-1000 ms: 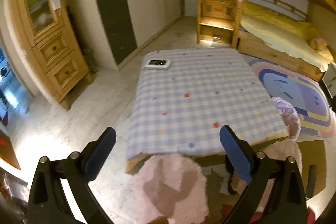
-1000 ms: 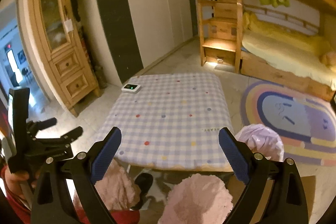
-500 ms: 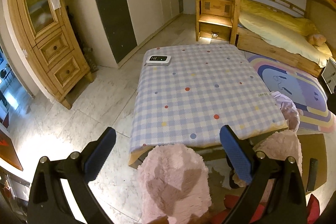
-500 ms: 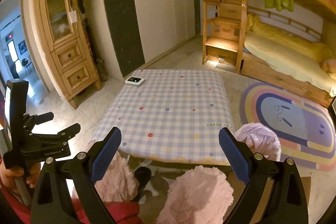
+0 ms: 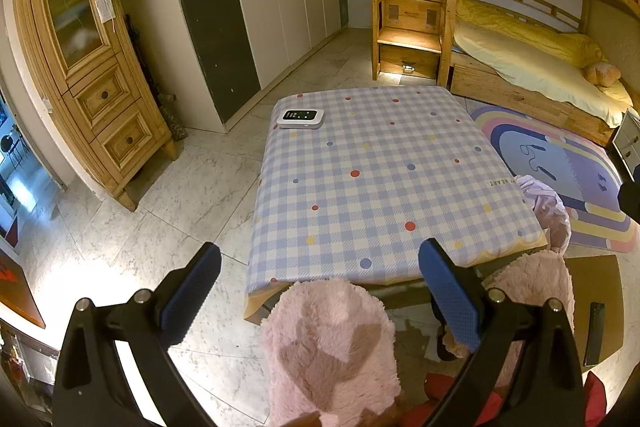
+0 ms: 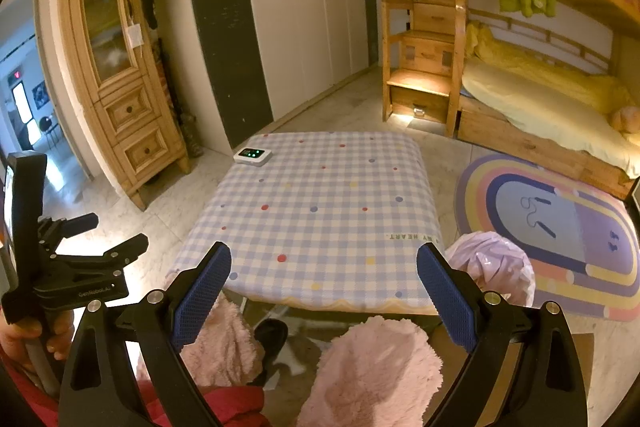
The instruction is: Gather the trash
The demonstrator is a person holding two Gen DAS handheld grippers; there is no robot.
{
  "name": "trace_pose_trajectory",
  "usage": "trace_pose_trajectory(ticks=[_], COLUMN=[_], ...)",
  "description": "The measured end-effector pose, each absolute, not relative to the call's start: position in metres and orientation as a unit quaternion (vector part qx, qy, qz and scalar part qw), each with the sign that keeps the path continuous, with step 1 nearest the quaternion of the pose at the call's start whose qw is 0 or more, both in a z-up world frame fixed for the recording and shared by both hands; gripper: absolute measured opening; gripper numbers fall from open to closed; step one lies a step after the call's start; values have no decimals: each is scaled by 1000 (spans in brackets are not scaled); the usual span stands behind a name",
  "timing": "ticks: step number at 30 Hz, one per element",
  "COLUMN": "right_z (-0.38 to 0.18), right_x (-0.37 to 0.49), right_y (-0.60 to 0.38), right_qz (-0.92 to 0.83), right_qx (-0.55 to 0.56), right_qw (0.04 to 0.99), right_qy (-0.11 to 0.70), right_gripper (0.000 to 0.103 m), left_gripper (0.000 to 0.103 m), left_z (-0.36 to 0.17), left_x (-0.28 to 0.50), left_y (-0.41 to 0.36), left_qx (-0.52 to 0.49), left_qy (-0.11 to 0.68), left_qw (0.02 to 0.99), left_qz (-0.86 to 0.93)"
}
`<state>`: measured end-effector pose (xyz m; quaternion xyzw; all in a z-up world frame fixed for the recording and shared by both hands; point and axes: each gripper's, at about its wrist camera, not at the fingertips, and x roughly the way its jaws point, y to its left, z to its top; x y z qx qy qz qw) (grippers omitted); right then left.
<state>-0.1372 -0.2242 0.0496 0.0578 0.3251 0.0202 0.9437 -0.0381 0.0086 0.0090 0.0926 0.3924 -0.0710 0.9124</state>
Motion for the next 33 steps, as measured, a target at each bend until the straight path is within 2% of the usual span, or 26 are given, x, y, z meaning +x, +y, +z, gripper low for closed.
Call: trace_pose_trajectory(ticks=[33], right_z=[50], right_x=[-137], right_y=[-225], right_qz=[22], right_qx=[60], right_qw=[943], right_qy=[326], right_gripper=[93], left_gripper=[96], left_z=[10], left_x=[-37], left_y=[7], left_qx=[94], left_qy=[393], left_qw=[912], left_qz=[-72])
